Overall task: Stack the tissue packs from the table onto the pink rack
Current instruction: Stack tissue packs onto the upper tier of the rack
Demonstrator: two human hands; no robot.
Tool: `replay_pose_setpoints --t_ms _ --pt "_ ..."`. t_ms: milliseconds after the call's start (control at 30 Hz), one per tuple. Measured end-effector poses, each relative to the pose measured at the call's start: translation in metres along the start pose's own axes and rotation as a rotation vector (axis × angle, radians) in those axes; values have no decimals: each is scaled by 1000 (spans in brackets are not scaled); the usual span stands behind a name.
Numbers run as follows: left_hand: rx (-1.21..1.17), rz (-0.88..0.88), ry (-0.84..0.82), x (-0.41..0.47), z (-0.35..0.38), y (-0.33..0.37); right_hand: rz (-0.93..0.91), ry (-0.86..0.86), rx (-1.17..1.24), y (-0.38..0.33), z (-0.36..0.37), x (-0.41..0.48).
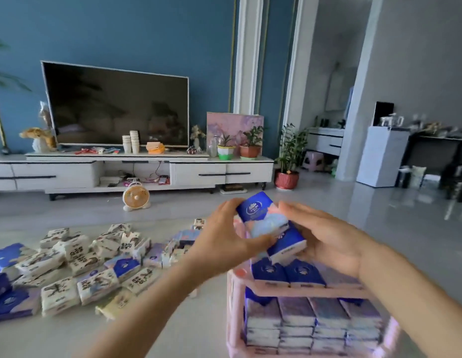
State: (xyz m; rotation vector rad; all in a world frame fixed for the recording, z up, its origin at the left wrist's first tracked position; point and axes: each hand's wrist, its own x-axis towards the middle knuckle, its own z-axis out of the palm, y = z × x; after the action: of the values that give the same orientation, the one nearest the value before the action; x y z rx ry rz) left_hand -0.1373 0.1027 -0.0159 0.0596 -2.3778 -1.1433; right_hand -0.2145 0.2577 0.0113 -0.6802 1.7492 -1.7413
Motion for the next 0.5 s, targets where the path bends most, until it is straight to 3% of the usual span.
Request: replay_pose_setpoints --t_ms 100,167,300,400,500 --pt "-23 -131 -185 47 21 -4 85 156 166 15 -26 22" --pt "4 -179 -236 65 34 -16 98 284 140 28 -38 44" --pt "231 -153 -262 74 42 -29 -122 590 -533 31 -53 75" --pt "533 -78 -296 71 38 -29 -208 530 -808 37 -55 83" --pt "513 -156 -407 69 30 -32 -236 520 -1025 56 -55 87"
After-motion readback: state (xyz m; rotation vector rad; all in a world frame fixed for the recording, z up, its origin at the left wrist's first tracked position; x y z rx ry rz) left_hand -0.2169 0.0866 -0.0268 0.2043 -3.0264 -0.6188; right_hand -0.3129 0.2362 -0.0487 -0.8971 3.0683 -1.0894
